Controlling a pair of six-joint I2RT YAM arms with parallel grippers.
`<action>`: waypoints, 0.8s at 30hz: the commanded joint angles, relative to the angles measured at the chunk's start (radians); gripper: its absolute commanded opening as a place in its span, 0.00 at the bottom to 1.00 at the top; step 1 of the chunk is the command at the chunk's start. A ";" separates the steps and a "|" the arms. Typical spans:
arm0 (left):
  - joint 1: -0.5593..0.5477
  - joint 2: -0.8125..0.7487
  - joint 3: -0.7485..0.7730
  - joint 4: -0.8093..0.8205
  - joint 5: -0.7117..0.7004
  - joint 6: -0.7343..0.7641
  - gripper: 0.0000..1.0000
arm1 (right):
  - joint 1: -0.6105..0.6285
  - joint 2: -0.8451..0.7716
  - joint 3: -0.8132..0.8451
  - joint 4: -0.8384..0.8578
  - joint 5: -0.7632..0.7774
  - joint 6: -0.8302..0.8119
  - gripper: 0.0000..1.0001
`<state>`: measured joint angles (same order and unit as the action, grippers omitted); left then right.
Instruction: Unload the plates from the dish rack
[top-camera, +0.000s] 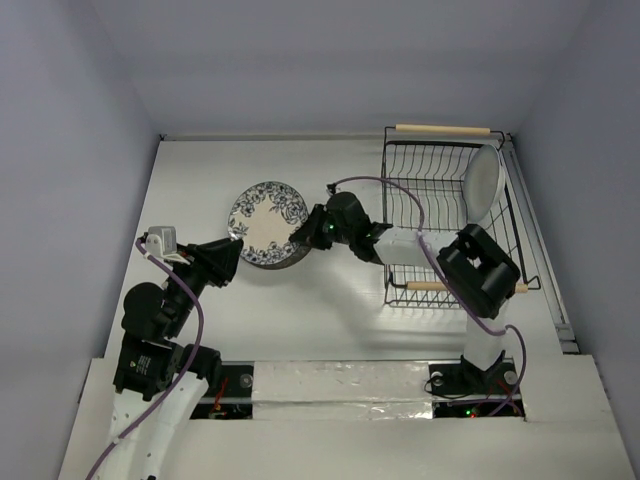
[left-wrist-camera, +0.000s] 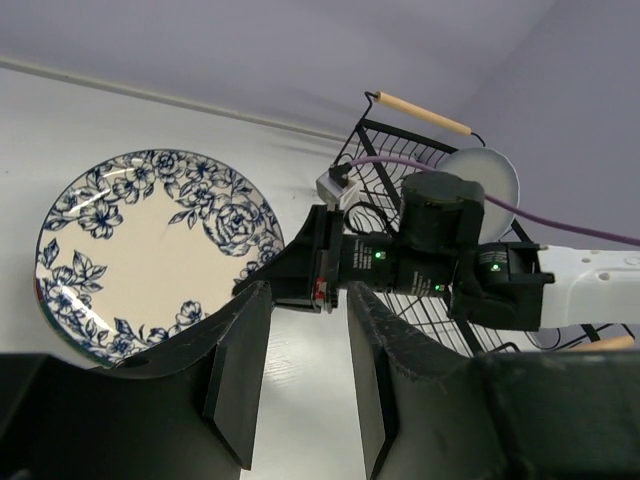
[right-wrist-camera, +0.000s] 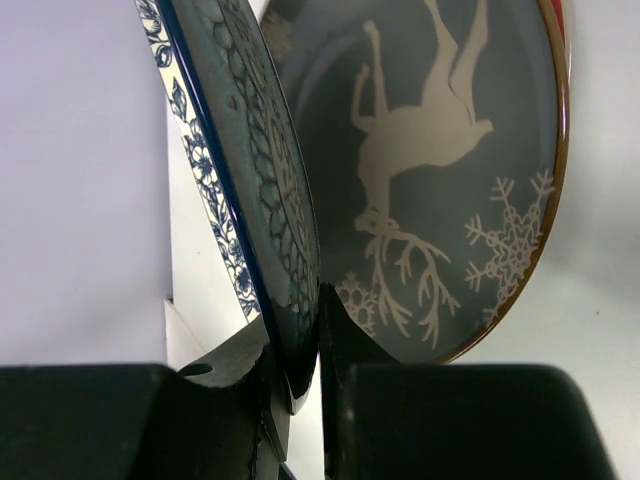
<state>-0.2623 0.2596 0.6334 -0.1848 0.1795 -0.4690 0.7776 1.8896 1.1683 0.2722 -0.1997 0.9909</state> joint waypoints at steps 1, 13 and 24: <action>-0.005 -0.005 -0.003 0.034 0.002 0.004 0.34 | 0.015 -0.020 0.027 0.280 -0.056 0.074 0.00; -0.005 -0.008 -0.001 0.038 0.005 0.004 0.34 | 0.034 -0.024 -0.099 0.335 -0.047 0.109 0.17; -0.005 -0.008 -0.003 0.038 0.005 0.004 0.34 | 0.034 -0.034 -0.157 0.311 -0.038 0.097 0.30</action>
<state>-0.2623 0.2592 0.6334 -0.1848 0.1795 -0.4690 0.7944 1.9285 1.0187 0.4694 -0.2218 1.1080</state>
